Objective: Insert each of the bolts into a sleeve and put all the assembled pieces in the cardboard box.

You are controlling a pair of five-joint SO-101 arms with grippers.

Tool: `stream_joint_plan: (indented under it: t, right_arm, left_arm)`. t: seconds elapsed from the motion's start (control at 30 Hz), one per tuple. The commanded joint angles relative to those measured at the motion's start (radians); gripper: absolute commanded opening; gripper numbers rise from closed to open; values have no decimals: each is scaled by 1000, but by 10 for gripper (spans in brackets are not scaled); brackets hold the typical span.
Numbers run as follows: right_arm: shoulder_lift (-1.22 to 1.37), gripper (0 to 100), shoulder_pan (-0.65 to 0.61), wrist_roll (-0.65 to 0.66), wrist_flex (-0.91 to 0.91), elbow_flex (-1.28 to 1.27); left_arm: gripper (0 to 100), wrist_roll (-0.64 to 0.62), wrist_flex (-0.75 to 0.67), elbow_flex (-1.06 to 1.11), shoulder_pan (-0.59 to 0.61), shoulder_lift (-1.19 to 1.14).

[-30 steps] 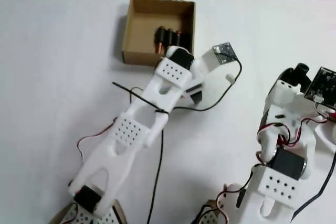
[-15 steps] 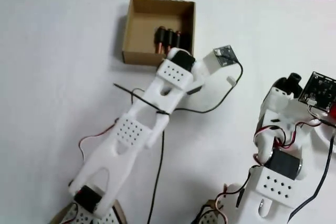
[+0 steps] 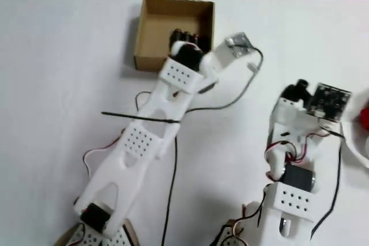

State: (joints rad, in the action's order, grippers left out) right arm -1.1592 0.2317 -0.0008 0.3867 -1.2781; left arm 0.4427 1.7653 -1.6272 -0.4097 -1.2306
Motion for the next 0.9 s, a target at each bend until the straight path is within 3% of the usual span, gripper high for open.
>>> stream_joint_plan:
  t: [0.0,0.23,0.43,0.63,0.73,0.87]
  right_arm:
    - [-19,21,-67,8,-38,5]
    - [-19,21,-90,0,-41,5]
    - [-19,21,-90,0,-41,5]
    - [-19,21,-104,-2,-41,5]
    - [-19,21,-145,-2,-41,3]
    - [-19,21,-193,-2,-42,-5]
  left_arm:
    - [24,-210,15,-48,49,181]
    - [24,-522,21,-45,48,351]
    - [24,-580,26,-39,-29,414]
    - [24,-591,28,-15,-29,456]
    - [24,-592,28,134,-29,539]
    - [24,-632,21,495,-15,707]
